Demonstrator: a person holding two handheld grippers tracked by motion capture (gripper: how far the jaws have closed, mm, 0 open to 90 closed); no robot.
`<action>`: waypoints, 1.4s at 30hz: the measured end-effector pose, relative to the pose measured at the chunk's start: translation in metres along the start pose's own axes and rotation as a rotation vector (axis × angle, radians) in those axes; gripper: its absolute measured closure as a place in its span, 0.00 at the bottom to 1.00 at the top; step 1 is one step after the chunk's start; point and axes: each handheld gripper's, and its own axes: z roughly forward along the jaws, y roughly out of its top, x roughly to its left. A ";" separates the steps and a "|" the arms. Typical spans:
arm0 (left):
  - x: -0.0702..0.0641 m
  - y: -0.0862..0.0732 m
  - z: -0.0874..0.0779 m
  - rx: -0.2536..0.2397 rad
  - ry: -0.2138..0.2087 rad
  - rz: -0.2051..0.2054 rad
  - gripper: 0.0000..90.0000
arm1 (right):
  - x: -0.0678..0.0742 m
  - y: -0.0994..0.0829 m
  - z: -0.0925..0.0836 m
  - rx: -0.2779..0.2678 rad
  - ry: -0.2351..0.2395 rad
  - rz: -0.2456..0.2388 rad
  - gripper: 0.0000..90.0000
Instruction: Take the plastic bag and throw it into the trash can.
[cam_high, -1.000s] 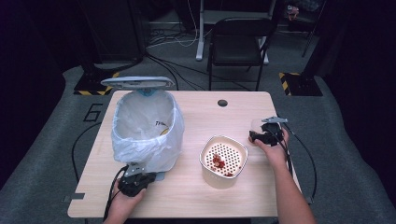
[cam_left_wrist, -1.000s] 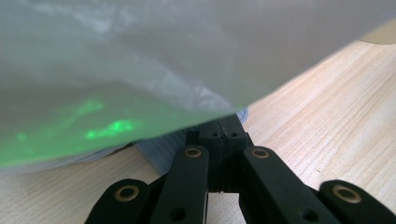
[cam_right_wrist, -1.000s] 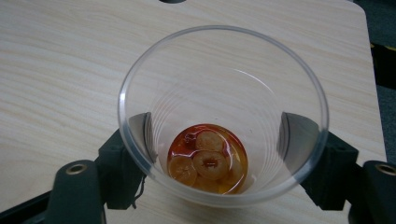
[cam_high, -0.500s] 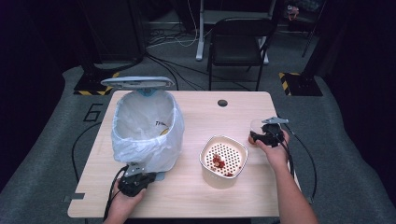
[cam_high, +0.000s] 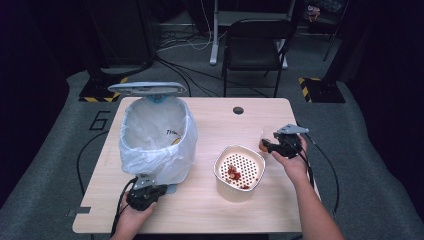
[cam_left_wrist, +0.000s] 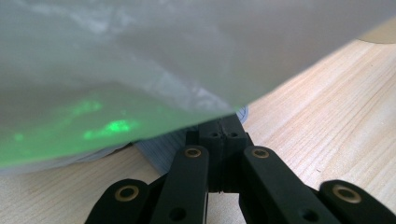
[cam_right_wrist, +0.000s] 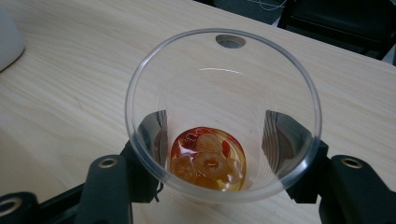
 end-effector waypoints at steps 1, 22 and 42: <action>0.000 0.000 0.000 0.000 0.001 0.000 1.00 | 0.000 0.001 0.000 -0.003 0.006 -0.007 0.45; 0.000 0.000 -0.001 0.007 0.002 0.003 1.00 | 0.032 0.044 -0.027 -0.086 0.077 -0.168 0.48; 0.000 0.000 -0.001 0.008 0.001 0.004 1.00 | 0.024 0.021 -0.030 -0.026 0.036 -0.133 0.48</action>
